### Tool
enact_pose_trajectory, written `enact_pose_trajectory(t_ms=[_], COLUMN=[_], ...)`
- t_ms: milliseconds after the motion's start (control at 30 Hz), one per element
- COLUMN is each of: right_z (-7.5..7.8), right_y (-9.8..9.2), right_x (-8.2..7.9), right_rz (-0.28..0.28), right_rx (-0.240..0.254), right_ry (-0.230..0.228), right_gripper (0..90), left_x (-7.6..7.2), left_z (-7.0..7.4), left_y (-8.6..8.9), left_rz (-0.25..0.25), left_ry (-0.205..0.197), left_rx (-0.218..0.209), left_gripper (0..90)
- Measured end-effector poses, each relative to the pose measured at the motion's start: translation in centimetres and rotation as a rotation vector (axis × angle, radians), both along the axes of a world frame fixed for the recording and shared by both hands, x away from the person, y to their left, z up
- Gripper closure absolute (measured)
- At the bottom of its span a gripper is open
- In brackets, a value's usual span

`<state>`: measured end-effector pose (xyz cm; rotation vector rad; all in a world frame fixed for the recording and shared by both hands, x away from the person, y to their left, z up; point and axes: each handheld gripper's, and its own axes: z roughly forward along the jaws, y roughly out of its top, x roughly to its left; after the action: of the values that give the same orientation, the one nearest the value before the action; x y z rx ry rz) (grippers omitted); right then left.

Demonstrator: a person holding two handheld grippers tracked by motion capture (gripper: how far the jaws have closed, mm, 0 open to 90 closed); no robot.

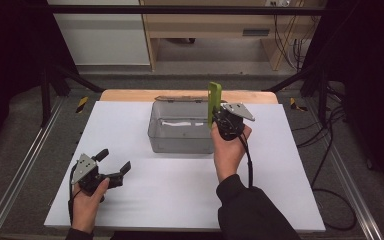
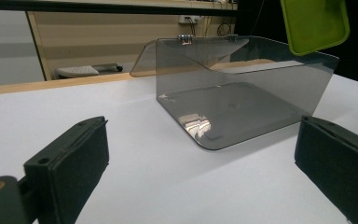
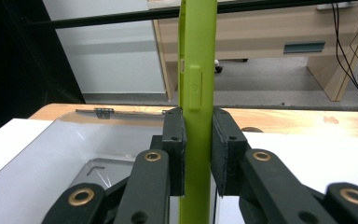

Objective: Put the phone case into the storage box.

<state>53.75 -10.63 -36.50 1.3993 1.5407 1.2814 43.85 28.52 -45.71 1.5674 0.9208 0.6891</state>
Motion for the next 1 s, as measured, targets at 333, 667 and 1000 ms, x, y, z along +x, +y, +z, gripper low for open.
enact_pose_trajectory(t_ms=[333,667,1000], right_z=[-0.6,-1.0,-1.1], right_y=[-0.4,-0.4,-0.3], right_x=[0.3,0.3,0.5], right_rz=[-0.011,-0.005,0.001], right_rx=[-0.004,-0.011,-0.01], right_ry=[0.019,0.041,0.051], right_gripper=[77.6,77.5,77.5], left_x=[0.0,0.0,0.0], left_z=[0.0,0.0,0.0], left_y=[0.0,-0.1,-0.1], left_rz=[-0.002,-0.003,-0.005], left_ry=[0.002,0.005,0.006], left_rx=[0.001,0.001,0.002], left_gripper=[2.7,2.7,2.7])
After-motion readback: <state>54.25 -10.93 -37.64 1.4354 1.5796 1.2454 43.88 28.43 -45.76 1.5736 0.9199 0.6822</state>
